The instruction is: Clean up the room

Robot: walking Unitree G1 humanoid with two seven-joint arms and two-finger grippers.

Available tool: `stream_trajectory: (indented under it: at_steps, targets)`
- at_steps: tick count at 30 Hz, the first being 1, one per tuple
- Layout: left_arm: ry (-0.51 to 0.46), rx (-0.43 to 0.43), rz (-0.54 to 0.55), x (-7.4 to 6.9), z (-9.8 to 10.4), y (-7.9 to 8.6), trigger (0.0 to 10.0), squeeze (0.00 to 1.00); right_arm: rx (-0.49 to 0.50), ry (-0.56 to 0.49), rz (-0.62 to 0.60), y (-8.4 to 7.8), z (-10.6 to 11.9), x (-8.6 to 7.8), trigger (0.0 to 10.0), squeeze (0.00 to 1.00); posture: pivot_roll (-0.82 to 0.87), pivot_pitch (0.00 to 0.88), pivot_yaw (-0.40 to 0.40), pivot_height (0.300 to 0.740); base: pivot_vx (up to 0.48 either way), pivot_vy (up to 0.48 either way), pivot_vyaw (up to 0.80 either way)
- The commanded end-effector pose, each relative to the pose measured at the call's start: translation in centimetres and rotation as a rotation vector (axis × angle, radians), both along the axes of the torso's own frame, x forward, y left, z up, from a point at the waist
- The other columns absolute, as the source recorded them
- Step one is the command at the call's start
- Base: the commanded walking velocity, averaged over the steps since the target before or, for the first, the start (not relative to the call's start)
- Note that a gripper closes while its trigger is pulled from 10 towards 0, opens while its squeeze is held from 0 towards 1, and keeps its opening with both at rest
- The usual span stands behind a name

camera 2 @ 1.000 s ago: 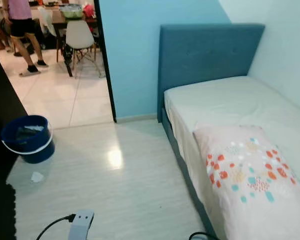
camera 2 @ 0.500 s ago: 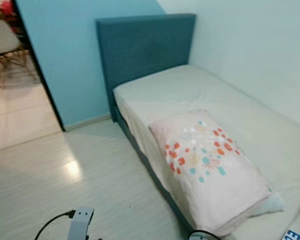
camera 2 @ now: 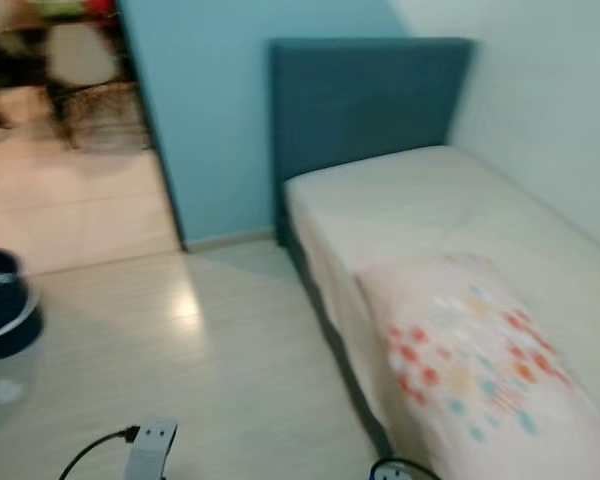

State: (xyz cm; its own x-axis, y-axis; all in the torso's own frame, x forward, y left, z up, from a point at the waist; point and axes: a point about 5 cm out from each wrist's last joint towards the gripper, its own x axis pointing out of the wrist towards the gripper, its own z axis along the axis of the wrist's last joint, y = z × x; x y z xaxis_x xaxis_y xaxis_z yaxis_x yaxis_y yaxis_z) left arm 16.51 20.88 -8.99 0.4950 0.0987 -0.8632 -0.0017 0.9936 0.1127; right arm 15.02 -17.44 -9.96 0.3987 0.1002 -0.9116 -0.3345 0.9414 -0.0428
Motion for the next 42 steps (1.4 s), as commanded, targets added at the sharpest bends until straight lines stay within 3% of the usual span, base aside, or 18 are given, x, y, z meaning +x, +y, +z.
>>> stream_trajectory:
  at_steps: [1, 14, 19, 24, 33, 34, 39, 42]
  targets:
    - [-0.054, -0.021, -0.023, 1.7, 0.6, -1.1, 10.0, 0.0, -0.028, 0.039, 0.003, -1.1, -0.3, -1.0, 10.0, 0.0, -0.02, 0.0, -0.039, 0.74, 0.398, 0.0, 0.78]
    - [-0.047, -0.01, -0.047, 1.5, 0.6, -0.9, 10.0, 0.0, -0.062, 0.043, -0.035, -1.3, -0.4, -1.3, 10.0, 0.0, -0.01, 0.0, -0.031, 0.74, 0.395, 0.0, 0.18]
    - [-0.045, -0.009, -0.054, 1.4, 0.5, -0.9, 10.0, 0.0, -0.044, 0.054, -0.059, -1.1, -0.5, -1.6, 10.0, 0.0, -0.01, 0.0, -0.028, 0.74, 0.39, 0.0, -0.71]
    - [-0.041, -0.006, -0.066, 1.4, 0.5, -0.9, 10.0, 0.0, -0.087, 0.051, -0.085, -1.6, -0.5, -1.6, 10.0, 0.0, -0.01, 0.0, -0.026, 0.74, 0.37, 0.0, -0.78]
    - [-0.033, -0.008, -0.076, 1.2, 0.4, -0.9, 10.0, 0.0, -0.095, -0.012, -0.26, -2.9, 0.1, -0.4, 10.0, 0.0, -0.01, 0.0, -0.024, 0.74, 0.339, 0.0, -0.77]
    - [-0.03, -0.012, -0.078, 1.2, 0.4, -1.0, 10.0, 0.0, -0.068, -0.047, -0.338, -3.3, 0.6, 0.6, 10.0, 0.0, -0.01, 0.0, -0.025, 0.74, 0.0, 0.0, -0.77]
    - [-0.031, -0.012, -0.08, 1.2, 0.4, -1.0, 10.0, 0.0, 0.021, -0.086, -0.422, -3.1, 1.1, 2.1, 10.0, 0.0, -0.01, 0.0, -0.022, 0.74, 0.0, 0.0, -0.77]
    - [-0.027, 0.003, -0.088, 1.1, 0.4, -0.9, 10.0, 0.0, 0.19, -0.114, -0.437, -1.4, 1.7, 3.7, 10.0, 0.0, -0.02, 0.0, -0.02, 0.74, 0.0, 0.0, -0.77]
